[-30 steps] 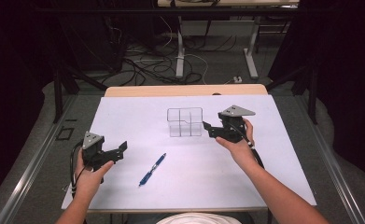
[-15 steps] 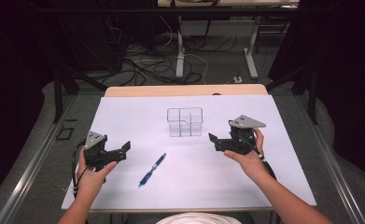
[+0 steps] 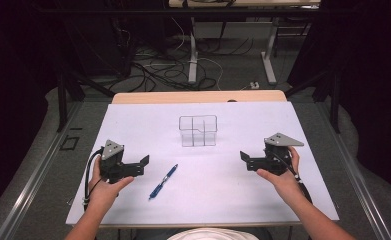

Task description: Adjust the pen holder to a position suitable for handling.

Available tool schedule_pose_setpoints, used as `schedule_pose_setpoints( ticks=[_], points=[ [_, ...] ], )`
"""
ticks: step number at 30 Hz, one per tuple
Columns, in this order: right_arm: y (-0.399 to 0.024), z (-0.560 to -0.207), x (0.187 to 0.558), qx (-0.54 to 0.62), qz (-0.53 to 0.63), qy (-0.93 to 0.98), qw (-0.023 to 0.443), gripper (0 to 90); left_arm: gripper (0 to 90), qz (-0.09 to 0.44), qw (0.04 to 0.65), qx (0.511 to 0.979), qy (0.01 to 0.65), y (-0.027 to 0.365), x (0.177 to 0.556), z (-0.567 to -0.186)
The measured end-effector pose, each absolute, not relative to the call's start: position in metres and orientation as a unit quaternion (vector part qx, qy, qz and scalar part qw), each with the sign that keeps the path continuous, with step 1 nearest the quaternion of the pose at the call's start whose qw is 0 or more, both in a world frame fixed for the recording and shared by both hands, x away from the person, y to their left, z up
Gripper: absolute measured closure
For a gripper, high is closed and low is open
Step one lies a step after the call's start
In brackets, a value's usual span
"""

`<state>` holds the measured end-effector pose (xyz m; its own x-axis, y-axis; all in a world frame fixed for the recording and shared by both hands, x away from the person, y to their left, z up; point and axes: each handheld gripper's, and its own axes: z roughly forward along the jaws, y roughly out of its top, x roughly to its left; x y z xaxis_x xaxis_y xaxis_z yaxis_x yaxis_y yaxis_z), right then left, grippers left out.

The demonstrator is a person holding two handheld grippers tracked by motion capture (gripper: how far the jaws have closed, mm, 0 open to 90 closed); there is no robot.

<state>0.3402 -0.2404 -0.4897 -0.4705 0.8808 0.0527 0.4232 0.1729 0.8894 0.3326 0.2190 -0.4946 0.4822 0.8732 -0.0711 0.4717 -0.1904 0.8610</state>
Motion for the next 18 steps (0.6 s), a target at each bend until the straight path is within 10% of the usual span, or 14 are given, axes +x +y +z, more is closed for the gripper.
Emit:
schedule_pose_setpoints(
  ticks=[18],
  points=[
    [-0.254,-0.5,0.339,0.473,0.45,0.712,0.259,0.0,16.3,0.19,0.441,0.765,0.429,0.185,0.341,-0.48]
  ],
)
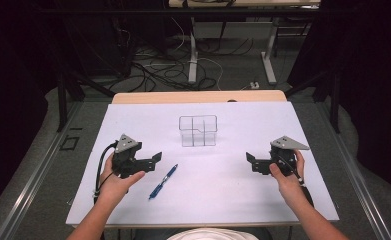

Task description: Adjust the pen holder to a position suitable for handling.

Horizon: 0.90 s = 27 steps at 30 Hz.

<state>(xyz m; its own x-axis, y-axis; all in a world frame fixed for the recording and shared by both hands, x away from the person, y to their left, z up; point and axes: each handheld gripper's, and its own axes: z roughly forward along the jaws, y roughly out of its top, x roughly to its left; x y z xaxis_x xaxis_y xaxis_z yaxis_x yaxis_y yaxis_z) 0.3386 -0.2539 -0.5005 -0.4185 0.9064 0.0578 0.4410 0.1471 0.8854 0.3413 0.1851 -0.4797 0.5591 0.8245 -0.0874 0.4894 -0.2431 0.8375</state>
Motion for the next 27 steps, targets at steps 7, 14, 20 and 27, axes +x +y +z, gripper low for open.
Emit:
schedule_pose_setpoints(
  ticks=[7,14,20,27],
  points=[
    [-0.254,-0.505,0.34,0.474,0.446,0.716,0.25,0.0,22.6,0.178,0.417,0.788,0.416,0.17,0.347,-0.477],
    [-0.255,-0.508,0.341,0.478,0.446,0.717,0.243,0.0,27.1,0.165,0.391,0.812,0.4,0.155,0.354,-0.476],
    [-0.255,-0.509,0.341,0.484,0.448,0.715,0.232,0.0,34.2,0.142,0.368,0.833,0.389,0.142,0.359,-0.476],
    [-0.255,-0.51,0.341,0.479,0.445,0.72,0.234,0.0,37.9,0.127,0.329,0.853,0.384,0.13,0.366,-0.477]
  ],
)
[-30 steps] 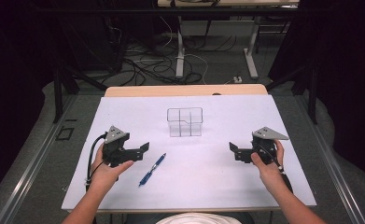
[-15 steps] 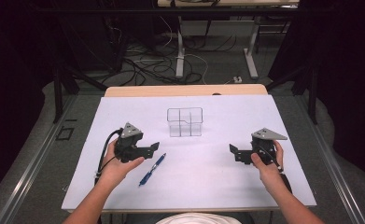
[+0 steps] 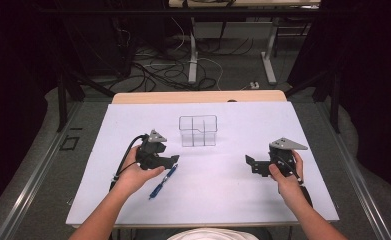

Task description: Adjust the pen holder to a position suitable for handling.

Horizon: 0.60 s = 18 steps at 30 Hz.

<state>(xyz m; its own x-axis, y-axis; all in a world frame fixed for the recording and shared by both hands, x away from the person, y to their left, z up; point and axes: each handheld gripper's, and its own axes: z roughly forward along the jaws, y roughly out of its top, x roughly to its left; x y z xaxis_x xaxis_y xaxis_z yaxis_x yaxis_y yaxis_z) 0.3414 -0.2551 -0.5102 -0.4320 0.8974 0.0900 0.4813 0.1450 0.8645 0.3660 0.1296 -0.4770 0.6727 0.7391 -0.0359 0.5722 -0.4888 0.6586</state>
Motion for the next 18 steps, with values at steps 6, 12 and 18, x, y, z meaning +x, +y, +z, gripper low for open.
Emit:
schedule_pose_setpoints(
  ticks=[6,12,18],
  points=[
    [-0.256,-0.511,0.342,0.482,0.444,0.72,0.23,0.7,43.6,0.111,0.304,0.858,0.399,0.124,0.373,-0.482],
    [-0.257,-0.512,0.343,0.48,0.441,0.723,0.229,1.4,50.4,0.084,0.277,0.856,0.429,0.123,0.379,-0.488],
    [-0.257,-0.513,0.343,0.483,0.441,0.722,0.228,2.2,55.8,0.056,0.254,0.856,0.448,0.123,0.384,-0.494]
  ],
)
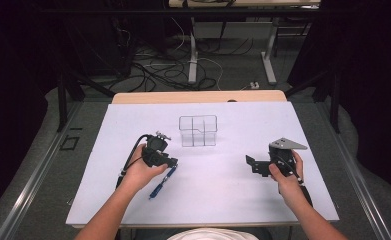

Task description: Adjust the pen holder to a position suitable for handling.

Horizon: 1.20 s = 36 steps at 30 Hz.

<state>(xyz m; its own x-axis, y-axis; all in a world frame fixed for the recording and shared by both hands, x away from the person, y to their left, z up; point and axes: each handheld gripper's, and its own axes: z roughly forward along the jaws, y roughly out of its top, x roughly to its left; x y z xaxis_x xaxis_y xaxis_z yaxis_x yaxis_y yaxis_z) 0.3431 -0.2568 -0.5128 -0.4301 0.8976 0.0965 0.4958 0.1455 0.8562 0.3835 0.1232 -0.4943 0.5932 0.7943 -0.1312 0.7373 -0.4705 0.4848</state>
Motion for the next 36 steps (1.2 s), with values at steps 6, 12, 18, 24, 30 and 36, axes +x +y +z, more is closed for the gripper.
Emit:
schedule_pose_setpoints(
  ticks=[6,12,18,24,30,36],
  points=[
    [-0.257,-0.514,0.344,0.483,0.442,0.722,0.225,2.5,60.9,0.044,0.243,0.859,0.448,0.123,0.384,-0.501],
    [-0.256,-0.514,0.344,0.484,0.443,0.722,0.221,2.8,64.6,0.037,0.234,0.864,0.445,0.126,0.385,-0.508],
    [-0.257,-0.514,0.344,0.481,0.44,0.725,0.222,3.2,66.9,0.029,0.224,0.863,0.452,0.128,0.385,-0.514],
    [-0.256,-0.515,0.344,0.481,0.439,0.726,0.221,3.5,68.2,0.022,0.213,0.865,0.455,0.128,0.386,-0.523],
    [-0.257,-0.516,0.344,0.481,0.438,0.727,0.22,3.6,70.9,0.012,0.204,0.864,0.46,0.127,0.386,-0.527],
    [-0.256,-0.516,0.344,0.48,0.438,0.727,0.219,3.8,73.3,0.003,0.195,0.865,0.462,0.123,0.385,-0.529]
  ],
)
